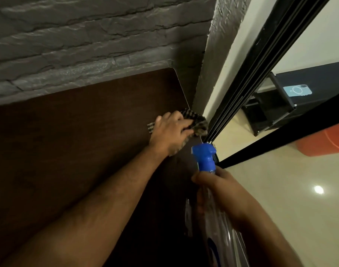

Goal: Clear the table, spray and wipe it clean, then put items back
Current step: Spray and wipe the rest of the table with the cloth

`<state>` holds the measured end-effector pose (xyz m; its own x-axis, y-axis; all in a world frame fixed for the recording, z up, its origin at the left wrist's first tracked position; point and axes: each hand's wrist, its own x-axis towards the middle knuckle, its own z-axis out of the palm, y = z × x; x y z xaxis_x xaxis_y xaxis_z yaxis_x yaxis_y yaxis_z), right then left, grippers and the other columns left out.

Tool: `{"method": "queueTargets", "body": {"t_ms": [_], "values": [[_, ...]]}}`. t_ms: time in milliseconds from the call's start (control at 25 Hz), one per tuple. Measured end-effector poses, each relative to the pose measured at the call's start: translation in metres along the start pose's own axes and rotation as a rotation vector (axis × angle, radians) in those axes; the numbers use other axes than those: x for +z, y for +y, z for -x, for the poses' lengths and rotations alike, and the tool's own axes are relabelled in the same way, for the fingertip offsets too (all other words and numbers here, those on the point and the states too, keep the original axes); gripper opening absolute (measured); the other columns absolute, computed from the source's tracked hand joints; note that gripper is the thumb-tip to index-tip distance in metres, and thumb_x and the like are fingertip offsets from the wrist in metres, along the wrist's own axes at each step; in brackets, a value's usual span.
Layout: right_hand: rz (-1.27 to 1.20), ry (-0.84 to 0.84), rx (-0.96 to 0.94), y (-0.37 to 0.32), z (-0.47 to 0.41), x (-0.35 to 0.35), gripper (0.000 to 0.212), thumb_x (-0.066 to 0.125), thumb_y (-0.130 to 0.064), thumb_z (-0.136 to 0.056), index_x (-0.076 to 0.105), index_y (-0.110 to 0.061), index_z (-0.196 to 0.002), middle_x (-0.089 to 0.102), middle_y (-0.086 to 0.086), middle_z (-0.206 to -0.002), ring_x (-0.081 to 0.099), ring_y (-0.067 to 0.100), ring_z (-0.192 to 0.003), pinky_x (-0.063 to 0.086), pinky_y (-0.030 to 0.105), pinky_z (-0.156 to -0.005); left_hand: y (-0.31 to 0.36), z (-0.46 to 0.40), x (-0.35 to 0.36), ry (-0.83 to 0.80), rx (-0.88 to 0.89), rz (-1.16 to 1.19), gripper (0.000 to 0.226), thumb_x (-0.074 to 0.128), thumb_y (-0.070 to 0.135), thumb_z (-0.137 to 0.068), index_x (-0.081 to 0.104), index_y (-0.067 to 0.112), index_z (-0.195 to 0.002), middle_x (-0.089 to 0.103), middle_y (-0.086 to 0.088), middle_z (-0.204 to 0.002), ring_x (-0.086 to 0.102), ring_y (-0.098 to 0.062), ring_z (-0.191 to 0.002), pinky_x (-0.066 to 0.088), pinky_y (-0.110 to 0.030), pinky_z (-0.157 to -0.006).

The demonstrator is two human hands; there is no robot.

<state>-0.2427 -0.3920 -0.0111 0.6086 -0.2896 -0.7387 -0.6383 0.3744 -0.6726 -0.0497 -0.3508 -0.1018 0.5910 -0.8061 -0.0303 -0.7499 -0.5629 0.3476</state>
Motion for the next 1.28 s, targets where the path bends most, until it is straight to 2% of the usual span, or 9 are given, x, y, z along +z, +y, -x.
{"method": "queueTargets", "body": {"t_ms": [160,320,520,720,800,920,1000,1160,1280], "values": [[-0.032,-0.125,-0.001,0.004,0.016,-0.015,0.026,0.061,-0.011,-0.083,0.054,-0.002,-0.107,0.054,0.024,-0.067,0.051,0.028,-0.048,0.044,0.033,-0.05,-0.012,0.079,0.005,-0.064,0.172,-0.068,0.035,0.043,0.048,-0.092,0.059,0.035,-0.12,0.052,0.004,-0.109,0.047,-0.02,-0.099,0.025,-0.033,-0.076],[-0.003,-0.149,0.035,0.013,0.02,-0.031,0.029,0.064,-0.018,-0.083,0.052,-0.014,-0.108,0.058,0.021,-0.072,0.055,0.031,-0.055,0.048,0.038,-0.057,-0.024,0.013,-0.009,0.102,-0.329,-0.072,0.036,0.05,0.044,-0.093,0.059,0.027,-0.124,0.054,-0.002,-0.113,0.049,-0.025,-0.106,0.033,-0.039,-0.088],[-0.037,-0.165,-0.05,0.02,0.035,-0.037,0.013,0.061,-0.01,-0.083,0.056,-0.011,-0.096,0.051,0.016,-0.058,0.05,0.026,-0.044,0.046,0.032,-0.046,0.043,0.085,0.016,-0.145,0.125,-0.041,0.044,0.033,0.051,-0.088,0.062,0.027,-0.111,0.053,-0.001,-0.109,0.046,-0.023,-0.101,0.027,-0.036,-0.082],[-0.014,-0.199,-0.02,0.043,0.042,-0.046,0.021,0.063,-0.016,-0.085,0.055,-0.02,-0.103,0.057,0.007,-0.058,0.054,0.022,-0.045,0.048,0.03,-0.047,-0.026,0.026,-0.005,0.115,-0.318,-0.135,0.042,0.049,0.044,-0.095,0.056,0.022,-0.13,0.054,-0.007,-0.118,0.047,-0.028,-0.112,0.032,-0.039,-0.09],[-0.015,-0.194,-0.012,0.051,0.046,-0.047,0.024,0.064,-0.017,-0.084,0.053,-0.02,-0.106,0.058,0.009,-0.059,0.054,0.023,-0.046,0.048,0.032,-0.05,0.005,0.008,0.004,0.134,-0.285,-0.137,0.039,0.048,0.044,-0.095,0.057,0.025,-0.127,0.053,-0.005,-0.118,0.047,-0.025,-0.11,0.032,-0.039,-0.089],[-0.01,-0.178,-0.007,0.059,0.051,-0.043,0.022,0.064,-0.018,-0.082,0.054,-0.018,-0.101,0.058,0.012,-0.057,0.054,0.027,-0.047,0.047,0.036,-0.053,0.052,0.056,0.022,-0.017,0.053,-0.066,0.034,0.047,0.044,-0.094,0.056,0.033,-0.125,0.05,0.005,-0.11,0.039,-0.012,-0.099,0.026,-0.032,-0.081],[-0.006,-0.164,0.006,0.066,0.055,-0.04,0.024,0.066,-0.022,-0.077,0.054,-0.017,-0.097,0.057,0.011,-0.056,0.054,0.028,-0.047,0.047,0.036,-0.053,0.031,0.087,0.018,-0.03,0.166,-0.057,0.036,0.048,0.044,-0.094,0.057,0.032,-0.127,0.051,0.005,-0.11,0.038,-0.01,-0.099,0.025,-0.032,-0.081],[-0.028,-0.155,0.044,0.082,0.074,-0.03,0.023,0.067,-0.02,-0.081,0.055,-0.019,-0.1,0.059,0.004,-0.054,0.054,0.025,-0.048,0.047,0.032,-0.051,-0.019,0.054,0.0,0.106,-0.112,-0.114,0.04,0.05,0.043,-0.094,0.058,0.021,-0.127,0.054,-0.005,-0.114,0.047,-0.025,-0.109,0.032,-0.04,-0.091],[-0.033,-0.125,0.041,0.095,0.092,-0.017,0.029,0.069,-0.025,-0.071,0.059,-0.016,-0.096,0.057,0.007,-0.057,0.053,0.026,-0.049,0.046,0.033,-0.051,-0.011,0.041,0.004,0.149,-0.132,-0.097,0.04,0.049,0.043,-0.094,0.058,0.022,-0.127,0.053,-0.004,-0.112,0.047,-0.024,-0.109,0.032,-0.039,-0.092]]}}
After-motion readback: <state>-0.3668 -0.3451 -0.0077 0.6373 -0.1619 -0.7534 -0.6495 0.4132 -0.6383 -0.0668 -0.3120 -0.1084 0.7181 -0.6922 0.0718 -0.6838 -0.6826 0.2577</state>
